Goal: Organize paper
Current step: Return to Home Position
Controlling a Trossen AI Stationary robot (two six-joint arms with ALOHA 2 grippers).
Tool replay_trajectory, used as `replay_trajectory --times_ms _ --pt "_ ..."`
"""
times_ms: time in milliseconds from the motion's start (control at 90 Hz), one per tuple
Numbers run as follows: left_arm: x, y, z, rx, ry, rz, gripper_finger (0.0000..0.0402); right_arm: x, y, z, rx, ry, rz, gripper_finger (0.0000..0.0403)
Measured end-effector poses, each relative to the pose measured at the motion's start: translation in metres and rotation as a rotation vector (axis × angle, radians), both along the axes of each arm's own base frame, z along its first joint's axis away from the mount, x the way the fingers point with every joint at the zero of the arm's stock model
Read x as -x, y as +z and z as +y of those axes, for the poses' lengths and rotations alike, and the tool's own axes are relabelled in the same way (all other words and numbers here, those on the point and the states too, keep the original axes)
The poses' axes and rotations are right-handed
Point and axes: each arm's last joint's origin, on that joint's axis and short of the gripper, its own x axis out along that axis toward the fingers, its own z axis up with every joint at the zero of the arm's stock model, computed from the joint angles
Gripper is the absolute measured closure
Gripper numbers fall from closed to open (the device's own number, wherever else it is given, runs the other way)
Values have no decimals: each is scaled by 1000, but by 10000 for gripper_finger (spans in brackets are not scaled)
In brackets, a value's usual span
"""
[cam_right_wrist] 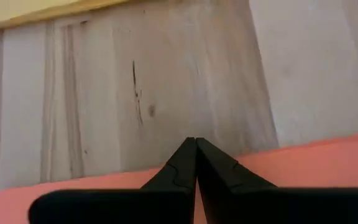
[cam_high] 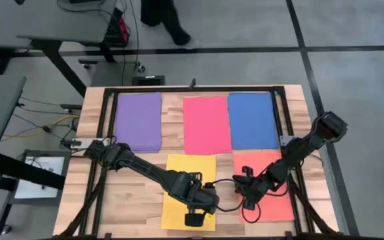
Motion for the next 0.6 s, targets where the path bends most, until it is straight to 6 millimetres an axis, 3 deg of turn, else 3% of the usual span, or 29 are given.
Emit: replay_trajectory --times_ms 178,289,456,600 --pt "0 0 0 5 15 2 402 -15 12 -1 -19 -26 -42 403" --pt "4 9 5 -16 31 -4 402 -28 34 1 12 7 -69 403" --pt "31 69 37 -36 140 -106 402 -41 92 -11 108 76 -94 403" --pt "53 113 68 -54 228 -216 402 -41 155 -39 151 117 -233 403"
